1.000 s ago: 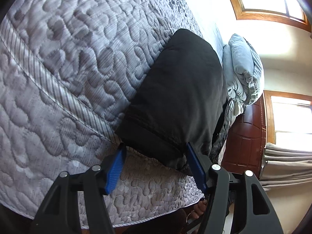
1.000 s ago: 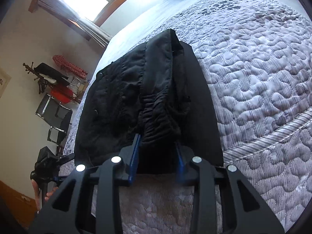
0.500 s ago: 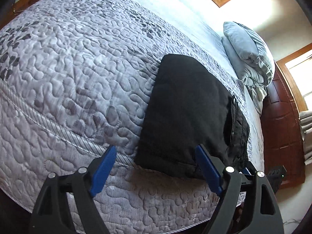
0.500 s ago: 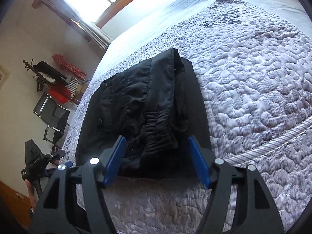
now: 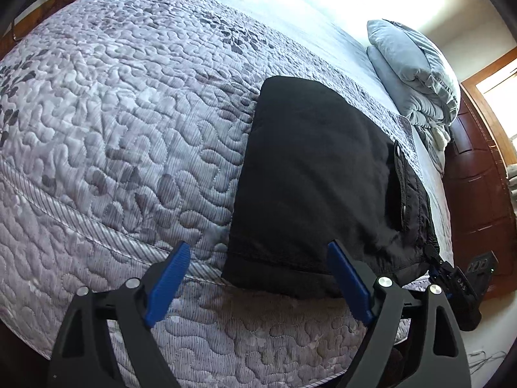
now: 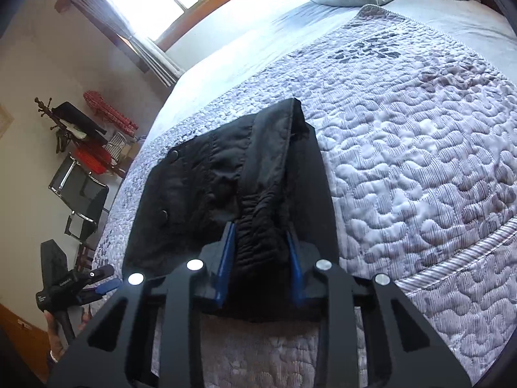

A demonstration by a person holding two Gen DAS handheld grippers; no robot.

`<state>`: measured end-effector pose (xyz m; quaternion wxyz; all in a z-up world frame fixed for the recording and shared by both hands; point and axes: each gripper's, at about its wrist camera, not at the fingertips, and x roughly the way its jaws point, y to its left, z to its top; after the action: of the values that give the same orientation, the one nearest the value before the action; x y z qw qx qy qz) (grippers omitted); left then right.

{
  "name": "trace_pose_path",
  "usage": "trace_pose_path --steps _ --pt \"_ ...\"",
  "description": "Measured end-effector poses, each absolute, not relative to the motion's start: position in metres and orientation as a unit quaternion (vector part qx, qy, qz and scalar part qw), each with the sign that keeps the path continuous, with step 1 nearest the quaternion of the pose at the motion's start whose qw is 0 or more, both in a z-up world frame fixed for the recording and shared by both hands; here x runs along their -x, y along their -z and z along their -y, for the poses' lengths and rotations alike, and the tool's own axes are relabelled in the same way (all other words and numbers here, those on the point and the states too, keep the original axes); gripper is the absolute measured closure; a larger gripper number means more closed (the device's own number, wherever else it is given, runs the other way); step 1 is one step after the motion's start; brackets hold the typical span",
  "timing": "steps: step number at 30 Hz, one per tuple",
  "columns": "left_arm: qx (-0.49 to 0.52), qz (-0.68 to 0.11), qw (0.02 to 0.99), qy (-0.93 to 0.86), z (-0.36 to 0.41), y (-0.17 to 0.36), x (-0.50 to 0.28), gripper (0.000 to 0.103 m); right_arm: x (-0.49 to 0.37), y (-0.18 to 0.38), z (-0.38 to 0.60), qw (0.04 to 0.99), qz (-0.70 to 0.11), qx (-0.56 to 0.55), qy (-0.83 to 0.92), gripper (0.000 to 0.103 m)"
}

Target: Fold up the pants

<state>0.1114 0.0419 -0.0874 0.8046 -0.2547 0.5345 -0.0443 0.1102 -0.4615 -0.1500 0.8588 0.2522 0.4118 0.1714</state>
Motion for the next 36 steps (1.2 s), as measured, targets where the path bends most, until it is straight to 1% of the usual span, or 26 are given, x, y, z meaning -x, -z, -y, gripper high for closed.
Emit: trace_pose_path --steps 3,7,11,13,17,20,26,34,36 --pt "0.234 -0.538 0.808 0.045 -0.035 0.087 -0.116 0.015 -0.115 0.165 0.463 0.849 -0.428 -0.26 -0.166 0.072" --pt "0.209 -0.537 0.815 0.061 -0.03 0.077 -0.126 0.015 -0.114 0.163 0.46 0.853 -0.427 -0.249 -0.167 0.071" --pt "0.239 -0.557 0.786 0.119 -0.032 0.073 -0.141 0.014 -0.114 0.165 0.463 0.849 -0.427 -0.259 -0.171 0.07" --pt "0.262 -0.573 0.766 0.126 -0.036 0.077 -0.145 0.014 -0.115 0.168 0.464 0.847 -0.428 -0.265 -0.172 0.069" --pt "0.31 -0.579 0.743 0.125 -0.045 0.089 -0.142 0.014 -0.116 0.171 0.464 0.845 -0.429 -0.268 -0.172 0.067" --pt "0.305 -0.589 0.744 0.085 -0.055 0.105 -0.144 0.014 -0.117 0.172 0.466 0.841 -0.43 -0.275 -0.176 0.067" --pt "0.337 -0.609 0.707 0.122 -0.059 0.127 -0.158 0.014 -0.119 0.172 0.467 0.84 -0.433 -0.274 -0.18 0.066" --pt "0.33 -0.622 0.69 0.163 -0.043 0.137 -0.163 0.016 -0.119 0.174 0.467 0.839 -0.433 -0.274 -0.181 0.062" --pt "0.311 -0.616 0.706 0.16 -0.036 0.131 -0.16 0.016 -0.12 0.174 0.467 0.84 -0.433 -0.274 -0.181 0.062"
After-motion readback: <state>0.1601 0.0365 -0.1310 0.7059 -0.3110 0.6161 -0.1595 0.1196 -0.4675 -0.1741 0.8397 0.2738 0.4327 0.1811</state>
